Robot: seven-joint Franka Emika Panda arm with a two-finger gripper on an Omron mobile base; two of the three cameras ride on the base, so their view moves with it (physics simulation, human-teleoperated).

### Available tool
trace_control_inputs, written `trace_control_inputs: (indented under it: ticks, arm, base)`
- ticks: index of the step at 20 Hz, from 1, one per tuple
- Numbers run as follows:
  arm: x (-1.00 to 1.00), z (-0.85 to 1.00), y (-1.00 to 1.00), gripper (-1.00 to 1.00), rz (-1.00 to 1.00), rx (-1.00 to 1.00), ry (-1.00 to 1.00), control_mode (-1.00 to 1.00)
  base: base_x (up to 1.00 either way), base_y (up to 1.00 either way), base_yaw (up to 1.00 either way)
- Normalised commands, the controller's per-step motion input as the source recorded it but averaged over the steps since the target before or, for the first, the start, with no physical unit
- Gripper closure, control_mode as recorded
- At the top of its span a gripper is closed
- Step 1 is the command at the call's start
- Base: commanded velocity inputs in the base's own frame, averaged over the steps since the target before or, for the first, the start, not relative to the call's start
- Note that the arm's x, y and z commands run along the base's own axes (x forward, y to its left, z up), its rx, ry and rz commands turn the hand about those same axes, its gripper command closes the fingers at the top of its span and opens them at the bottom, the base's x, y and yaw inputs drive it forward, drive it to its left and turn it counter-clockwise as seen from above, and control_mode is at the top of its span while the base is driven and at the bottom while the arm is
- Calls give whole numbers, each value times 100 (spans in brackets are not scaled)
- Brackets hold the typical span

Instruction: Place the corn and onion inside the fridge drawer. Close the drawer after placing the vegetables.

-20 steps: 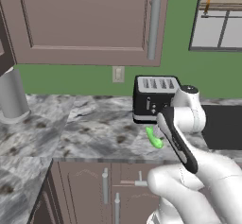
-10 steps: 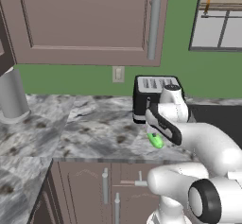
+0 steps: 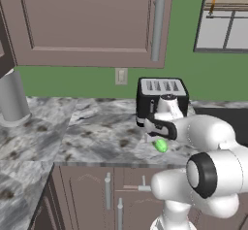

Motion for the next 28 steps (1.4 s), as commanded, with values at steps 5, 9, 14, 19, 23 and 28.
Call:
trace_control_inputs:
  ticks: [5, 9, 14, 19, 23, 28]
  arm:
    - [26, -30, 0, -100, 22, 0, 0, -100]
    - [23, -29, 0, -100, 23, 0, 0, -100]
    - [5, -40, 7, -100, 11, -1, 0, -100]
    - [-20, -54, 11, 100, 2, -3, -3, -100]
    - [-44, -16, 0, 100, 0, 0, -9, -100]
    - [-48, 30, 1, 100, -1, 0, -8, -100]
  base:
    - [0, 0, 0]
    - [0, 0, 0]
    - [0, 0, 0]
    - [0, 0, 0]
    - [0, 0, 0]
    - [0, 0, 0]
